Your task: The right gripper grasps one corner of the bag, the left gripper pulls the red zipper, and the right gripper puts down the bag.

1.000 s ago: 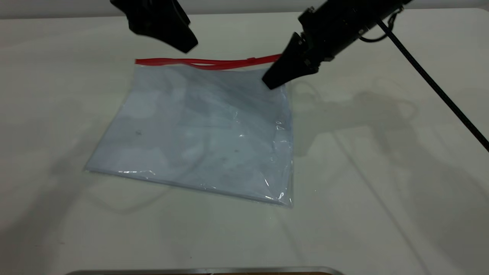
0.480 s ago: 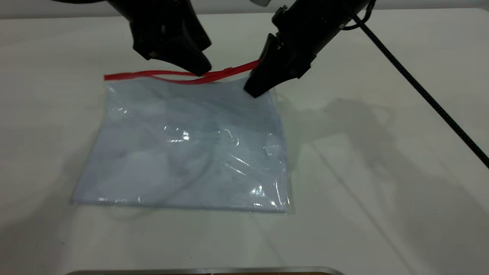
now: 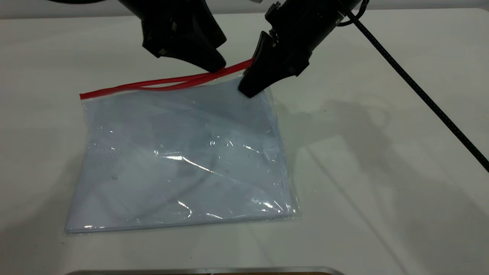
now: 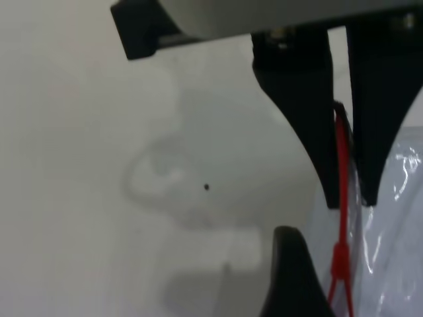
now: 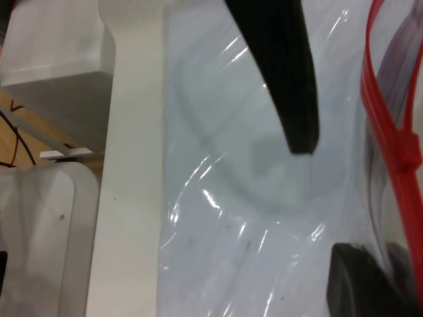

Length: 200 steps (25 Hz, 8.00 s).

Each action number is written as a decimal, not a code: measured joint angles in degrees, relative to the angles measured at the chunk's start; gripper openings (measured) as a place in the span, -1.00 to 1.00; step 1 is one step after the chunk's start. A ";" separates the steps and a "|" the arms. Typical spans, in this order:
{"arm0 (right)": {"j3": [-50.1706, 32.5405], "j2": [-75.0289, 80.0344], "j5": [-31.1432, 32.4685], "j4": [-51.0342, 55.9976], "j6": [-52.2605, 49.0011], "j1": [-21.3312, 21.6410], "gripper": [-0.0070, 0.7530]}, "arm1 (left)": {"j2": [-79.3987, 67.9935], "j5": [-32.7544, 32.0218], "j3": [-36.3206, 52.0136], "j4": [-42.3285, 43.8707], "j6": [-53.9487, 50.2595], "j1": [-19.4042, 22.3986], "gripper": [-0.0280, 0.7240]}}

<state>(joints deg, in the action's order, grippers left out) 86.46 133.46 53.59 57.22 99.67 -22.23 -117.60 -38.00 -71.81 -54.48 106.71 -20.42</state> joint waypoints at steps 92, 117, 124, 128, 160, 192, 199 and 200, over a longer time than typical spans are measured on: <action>-0.05 -0.56 -15.75 0.19 -17.53 17.38 -0.37 | -4.21 2.84 -0.51 1.18 -7.18 13.53 -0.37; -0.05 -48.02 -2.62 -21.92 -53.86 17.85 0.48 | 44.42 -2.61 -0.42 20.89 -55.76 13.42 0.64; -0.05 -63.67 10.10 -23.39 -60.89 17.85 0.47 | 58.22 -7.72 -0.28 31.29 -69.61 13.42 0.64; -0.05 -69.01 15.87 -23.40 -63.83 17.85 0.47 | 64.47 -9.00 -0.28 32.30 -70.22 13.42 0.64; -52.86 -134.03 13.76 -40.93 -75.70 17.85 0.47 | 96.55 -28.98 27.25 49.42 -98.89 13.42 0.64; -58.67 -134.50 11.85 -49.14 -83.55 17.85 0.47 | 96.55 -26.12 43.83 50.49 -101.04 13.42 0.64; -58.67 -134.50 11.85 -49.14 -83.55 17.85 0.47 | 96.55 -26.07 43.84 50.49 -101.08 13.42 0.64; -58.67 -134.50 11.85 -49.14 -83.55 17.85 0.47 | 96.60 -26.07 43.84 50.49 -101.08 13.42 0.64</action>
<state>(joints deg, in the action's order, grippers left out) 27.78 -1.03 65.45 8.08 16.12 -4.38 -21.00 -64.07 -27.97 -3.99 5.63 -7.00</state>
